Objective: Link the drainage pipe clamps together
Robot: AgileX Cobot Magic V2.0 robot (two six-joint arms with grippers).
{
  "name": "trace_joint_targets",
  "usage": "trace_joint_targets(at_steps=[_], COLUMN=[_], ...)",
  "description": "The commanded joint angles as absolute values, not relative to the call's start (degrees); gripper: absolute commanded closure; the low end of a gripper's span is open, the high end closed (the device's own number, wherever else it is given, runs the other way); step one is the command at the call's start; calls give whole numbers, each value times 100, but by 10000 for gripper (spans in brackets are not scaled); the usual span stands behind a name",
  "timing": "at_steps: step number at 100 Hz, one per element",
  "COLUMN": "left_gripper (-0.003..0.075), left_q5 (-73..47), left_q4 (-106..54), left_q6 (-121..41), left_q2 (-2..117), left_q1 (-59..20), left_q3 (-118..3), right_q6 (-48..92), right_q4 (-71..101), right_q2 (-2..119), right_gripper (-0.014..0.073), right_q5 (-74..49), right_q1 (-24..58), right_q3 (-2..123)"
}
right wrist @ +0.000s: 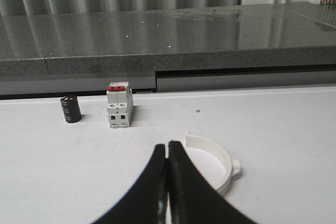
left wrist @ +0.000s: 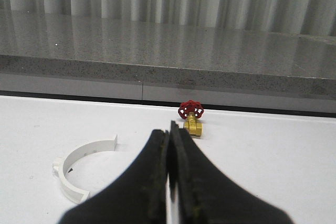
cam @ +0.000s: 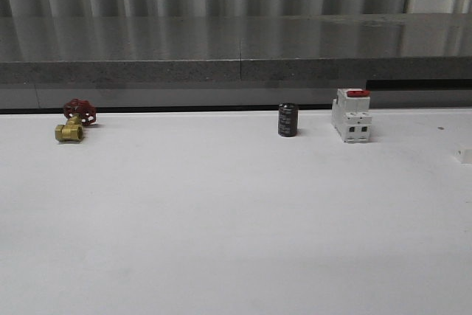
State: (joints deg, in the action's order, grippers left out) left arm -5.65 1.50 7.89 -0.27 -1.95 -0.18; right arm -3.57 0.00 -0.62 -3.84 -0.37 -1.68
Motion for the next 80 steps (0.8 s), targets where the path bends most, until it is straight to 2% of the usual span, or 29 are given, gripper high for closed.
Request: trace_joint_targets(at_steps=[1, 31, 51, 65, 80], left_gripper=[741, 741, 741, 741, 741], left_q5=[-95, -63, -387, -1493, -3287], left_q4=[155, 171, -146, -229, -174], left_q6=[801, 801, 801, 801, 801], left_q2=[-212, -212, 84, 892, 2093], left_q1=[-174, -174, -174, -174, -174], left_q3=[251, 214, -647, -1818, -3294], right_q6=[-328, -328, -328, -328, -328], right_q4=[0, 0, 0, 0, 0], right_q2=[-169, -169, -169, -169, -169], right_gripper=[661, 661, 661, 661, 661], right_q5=[89, 89, 89, 89, 89], right_q1=[-76, -76, -76, -76, -76], right_q3=[-53, -53, -53, -53, -53])
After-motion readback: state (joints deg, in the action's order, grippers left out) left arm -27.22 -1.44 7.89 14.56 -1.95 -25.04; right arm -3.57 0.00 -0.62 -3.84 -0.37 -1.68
